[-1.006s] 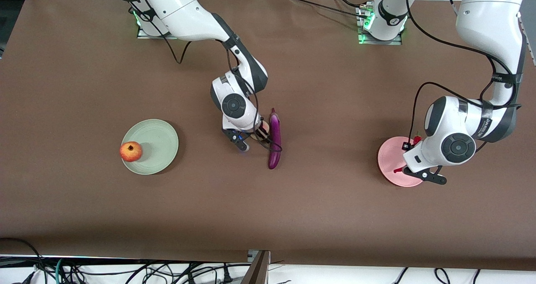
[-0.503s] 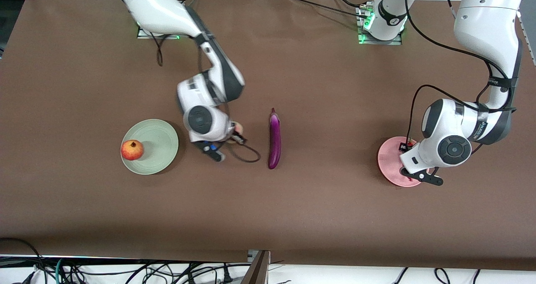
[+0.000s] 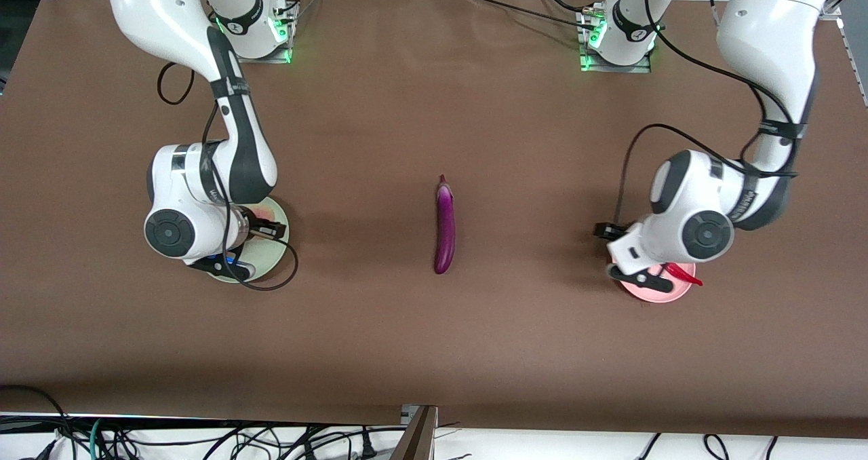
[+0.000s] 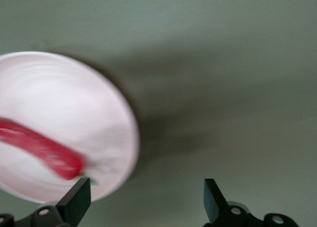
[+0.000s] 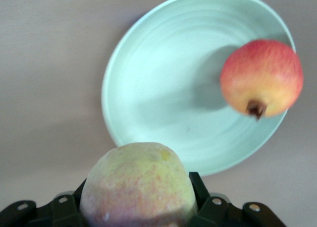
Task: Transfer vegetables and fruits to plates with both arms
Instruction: 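Lower the peach onto the green plate while the left gripper reaches the eggplant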
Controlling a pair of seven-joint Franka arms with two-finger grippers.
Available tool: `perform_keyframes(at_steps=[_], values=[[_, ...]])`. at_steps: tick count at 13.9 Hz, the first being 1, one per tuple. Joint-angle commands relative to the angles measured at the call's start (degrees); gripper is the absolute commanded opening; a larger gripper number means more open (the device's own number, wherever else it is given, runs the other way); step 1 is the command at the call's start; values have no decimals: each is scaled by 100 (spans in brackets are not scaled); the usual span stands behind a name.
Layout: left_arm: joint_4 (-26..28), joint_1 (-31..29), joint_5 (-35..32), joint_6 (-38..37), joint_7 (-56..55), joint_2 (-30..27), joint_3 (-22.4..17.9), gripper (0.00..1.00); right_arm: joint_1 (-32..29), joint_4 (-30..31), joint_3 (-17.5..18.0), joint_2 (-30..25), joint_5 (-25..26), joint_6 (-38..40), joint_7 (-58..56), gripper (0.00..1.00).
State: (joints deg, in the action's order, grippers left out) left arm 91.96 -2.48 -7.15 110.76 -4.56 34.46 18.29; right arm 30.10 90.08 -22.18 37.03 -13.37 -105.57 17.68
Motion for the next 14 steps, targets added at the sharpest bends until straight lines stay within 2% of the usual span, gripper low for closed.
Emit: perform_keyframes(at_steps=[1,3,5,8,11,12,13,14], values=[[-213,351,170,-55,-1383,60,481,100,84,598,-41,-47,71,-762,-159,96],[-372,948,179,444,-2413,263,482,100,-48,537,-41,-55,89,-764,-185,99],[-372,1354,162,1339,-3214,447,482,100,-48,257,-111,-204,133,-642,-247,99],[-293,1995,127,2404,-3812,894,473,100,-48,-814,-164,-214,264,577,-159,99],[-267,2199,65,3021,-4237,1177,430,99,-13,-931,-216,-652,318,853,-185,99],[-266,2199,-13,3022,-4219,1247,412,81,-13,-940,-225,-775,318,880,-212,99],[-275,2225,-101,3040,-4228,1335,412,53,-4,-940,-225,-889,318,993,-203,99],[-275,2295,-154,3040,-4254,1414,403,33,-4,-1018,-225,-917,318,1107,-220,99]])
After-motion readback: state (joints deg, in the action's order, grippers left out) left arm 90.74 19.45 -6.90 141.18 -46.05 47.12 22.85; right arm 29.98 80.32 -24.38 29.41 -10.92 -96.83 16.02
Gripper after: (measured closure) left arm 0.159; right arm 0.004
